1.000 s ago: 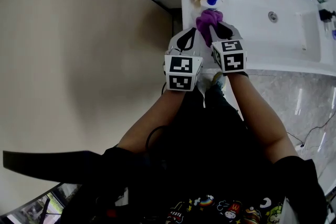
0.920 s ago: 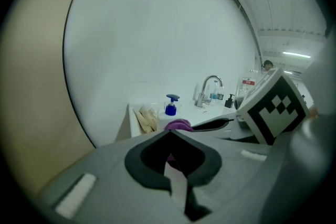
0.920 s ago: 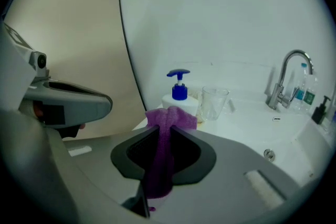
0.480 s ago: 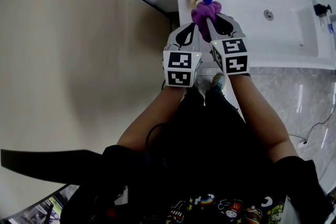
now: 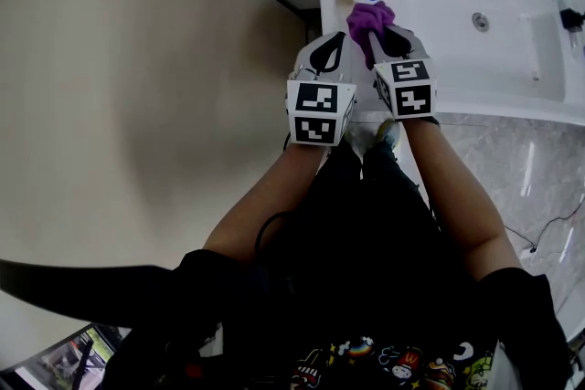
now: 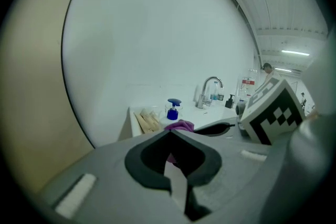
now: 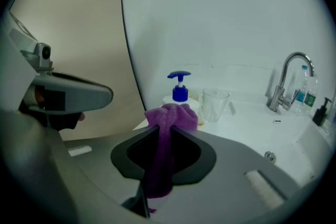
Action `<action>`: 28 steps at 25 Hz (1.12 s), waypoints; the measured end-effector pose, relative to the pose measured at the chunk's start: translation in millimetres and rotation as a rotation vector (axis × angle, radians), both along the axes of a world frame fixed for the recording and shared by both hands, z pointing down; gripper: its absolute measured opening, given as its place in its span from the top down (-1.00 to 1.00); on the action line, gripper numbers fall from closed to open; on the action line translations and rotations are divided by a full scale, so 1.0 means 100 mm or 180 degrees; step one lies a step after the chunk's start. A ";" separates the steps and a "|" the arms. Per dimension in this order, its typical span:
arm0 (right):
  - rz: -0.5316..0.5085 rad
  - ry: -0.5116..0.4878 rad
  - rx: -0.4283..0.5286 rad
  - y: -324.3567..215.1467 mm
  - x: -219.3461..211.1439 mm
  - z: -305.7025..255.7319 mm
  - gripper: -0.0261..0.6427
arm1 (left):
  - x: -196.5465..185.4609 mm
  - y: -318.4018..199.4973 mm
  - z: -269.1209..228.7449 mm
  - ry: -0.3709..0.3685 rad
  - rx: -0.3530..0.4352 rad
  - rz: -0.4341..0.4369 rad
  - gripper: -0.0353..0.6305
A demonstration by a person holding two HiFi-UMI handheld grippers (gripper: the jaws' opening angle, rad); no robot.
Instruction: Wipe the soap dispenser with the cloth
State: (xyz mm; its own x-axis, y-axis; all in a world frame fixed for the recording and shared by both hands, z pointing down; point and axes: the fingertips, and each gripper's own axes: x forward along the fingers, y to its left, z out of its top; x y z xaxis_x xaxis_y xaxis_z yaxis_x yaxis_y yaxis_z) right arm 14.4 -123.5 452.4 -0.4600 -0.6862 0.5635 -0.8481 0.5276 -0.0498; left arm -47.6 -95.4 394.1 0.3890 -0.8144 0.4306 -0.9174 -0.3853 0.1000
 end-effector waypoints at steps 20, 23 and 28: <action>-0.0201 0.0129 -0.0204 0.03 -0.03 0.41 0.66 | 0.10 0.03 0.23 0.0061 -0.0145 -0.0020 0.89; -0.0178 0.0082 -0.0071 0.00 0.00 0.18 0.66 | 0.16 -0.04 0.15 0.0069 -0.0083 0.0031 0.89; -0.0098 0.0012 0.0080 -0.08 0.17 -0.09 0.66 | 0.34 -0.13 0.05 0.0104 -0.0038 0.0106 0.89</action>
State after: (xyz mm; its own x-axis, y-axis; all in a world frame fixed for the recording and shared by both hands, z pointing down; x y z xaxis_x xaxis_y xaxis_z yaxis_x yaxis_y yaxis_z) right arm 31.8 -131.5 443.5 -0.4790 -0.6858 0.5479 -0.8316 0.5545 -0.0329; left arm -13.4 -108.7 399.1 0.4299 -0.7955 0.4269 -0.9002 -0.4143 0.1346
